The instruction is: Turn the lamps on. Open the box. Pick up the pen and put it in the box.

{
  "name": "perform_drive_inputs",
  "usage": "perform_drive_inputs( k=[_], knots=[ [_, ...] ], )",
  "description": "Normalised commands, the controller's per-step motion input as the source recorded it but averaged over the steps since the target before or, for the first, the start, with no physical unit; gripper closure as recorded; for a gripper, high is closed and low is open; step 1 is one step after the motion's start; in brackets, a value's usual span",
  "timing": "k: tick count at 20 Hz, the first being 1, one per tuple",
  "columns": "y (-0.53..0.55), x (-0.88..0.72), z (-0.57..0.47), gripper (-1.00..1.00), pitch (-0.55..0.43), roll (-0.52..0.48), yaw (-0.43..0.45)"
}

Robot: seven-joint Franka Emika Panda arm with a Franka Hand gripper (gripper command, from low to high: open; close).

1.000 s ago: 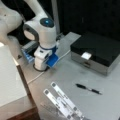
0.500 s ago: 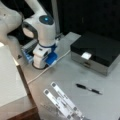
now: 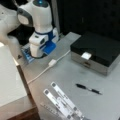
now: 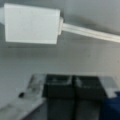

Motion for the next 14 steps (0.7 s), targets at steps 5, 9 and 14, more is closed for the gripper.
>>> perform_drive_inputs(
  k=[5, 9, 14],
  knots=[
    [0.15, 0.31, 0.19, -1.00, 0.170, 0.081, -0.136],
    [0.16, 0.36, 0.26, -1.00, 0.237, 0.067, -0.175],
    [0.14, 0.41, 0.33, -1.00, 0.289, 0.063, -0.200]
  ],
)
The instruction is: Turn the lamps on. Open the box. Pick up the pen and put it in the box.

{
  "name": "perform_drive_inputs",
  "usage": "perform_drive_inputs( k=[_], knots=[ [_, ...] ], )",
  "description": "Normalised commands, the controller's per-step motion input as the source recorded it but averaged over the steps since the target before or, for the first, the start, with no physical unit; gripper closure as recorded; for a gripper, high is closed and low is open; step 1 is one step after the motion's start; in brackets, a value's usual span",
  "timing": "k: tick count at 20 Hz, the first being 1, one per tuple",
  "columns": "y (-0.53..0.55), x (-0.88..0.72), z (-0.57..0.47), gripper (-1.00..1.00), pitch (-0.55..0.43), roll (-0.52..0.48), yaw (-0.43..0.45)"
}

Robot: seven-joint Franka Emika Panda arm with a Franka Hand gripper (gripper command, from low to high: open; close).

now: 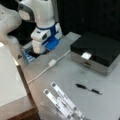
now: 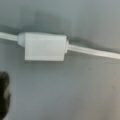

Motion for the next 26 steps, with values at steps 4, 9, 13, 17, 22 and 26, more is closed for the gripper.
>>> perform_drive_inputs(
  k=[4, 9, 13, 17, 22, 26],
  knots=[
    [0.06, 0.45, 0.33, -1.00, 0.328, 0.044, -0.181],
    [0.04, 0.48, 0.25, -1.00, 0.339, 0.068, -0.204],
    [0.06, 0.56, 0.20, -1.00, 0.271, 0.181, -0.274],
    [0.04, 0.60, 0.19, -1.00, 0.214, 0.275, -0.289],
    [0.04, 0.55, 0.19, -1.00, 0.160, 0.301, -0.243],
    [0.07, 0.38, 0.13, -1.00, 0.103, 0.308, -0.154]
  ],
)
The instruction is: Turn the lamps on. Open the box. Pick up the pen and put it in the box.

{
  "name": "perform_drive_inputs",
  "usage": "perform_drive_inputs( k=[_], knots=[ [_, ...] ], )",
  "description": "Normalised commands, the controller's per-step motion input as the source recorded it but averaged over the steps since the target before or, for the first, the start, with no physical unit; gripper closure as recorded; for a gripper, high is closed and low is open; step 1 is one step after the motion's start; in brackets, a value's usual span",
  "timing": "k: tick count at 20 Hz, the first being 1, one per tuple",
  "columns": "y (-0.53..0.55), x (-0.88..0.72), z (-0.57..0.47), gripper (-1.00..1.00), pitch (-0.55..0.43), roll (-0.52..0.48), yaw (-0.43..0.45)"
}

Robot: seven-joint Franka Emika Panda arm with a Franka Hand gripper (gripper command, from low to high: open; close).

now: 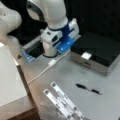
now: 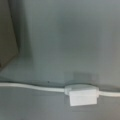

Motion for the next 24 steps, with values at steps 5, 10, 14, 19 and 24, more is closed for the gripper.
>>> perform_drive_inputs(
  k=[5, 10, 14, 19, 24],
  knots=[
    [0.14, 0.28, 0.03, -1.00, -0.013, 0.421, -0.047],
    [0.13, 0.34, -0.08, -1.00, -0.061, 0.381, 0.031],
    [0.05, 0.37, -0.17, -1.00, -0.080, 0.337, 0.072],
    [0.00, 0.31, -0.12, -1.00, -0.094, 0.374, 0.054],
    [-0.02, 0.26, -0.08, -1.00, -0.107, 0.416, -0.017]
  ],
)
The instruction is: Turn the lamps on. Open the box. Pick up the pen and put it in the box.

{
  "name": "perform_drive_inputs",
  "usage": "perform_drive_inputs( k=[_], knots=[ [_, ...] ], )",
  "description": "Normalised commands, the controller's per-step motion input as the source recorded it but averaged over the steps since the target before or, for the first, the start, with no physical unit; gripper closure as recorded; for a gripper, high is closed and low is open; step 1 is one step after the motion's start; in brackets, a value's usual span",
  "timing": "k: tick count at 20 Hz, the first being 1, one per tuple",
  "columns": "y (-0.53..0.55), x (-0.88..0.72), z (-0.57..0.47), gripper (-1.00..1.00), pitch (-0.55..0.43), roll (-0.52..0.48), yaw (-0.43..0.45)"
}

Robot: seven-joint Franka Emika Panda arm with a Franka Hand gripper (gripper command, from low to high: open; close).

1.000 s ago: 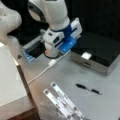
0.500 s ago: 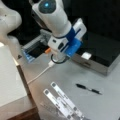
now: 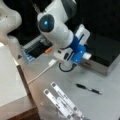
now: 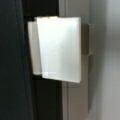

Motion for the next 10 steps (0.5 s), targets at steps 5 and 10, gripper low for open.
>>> perform_drive_inputs(
  k=[5, 10],
  knots=[
    [-0.03, 0.21, -0.12, -1.00, -0.079, 0.425, -0.084],
    [-0.09, 0.16, -0.20, -1.00, -0.078, 0.367, 0.004]
  ],
)
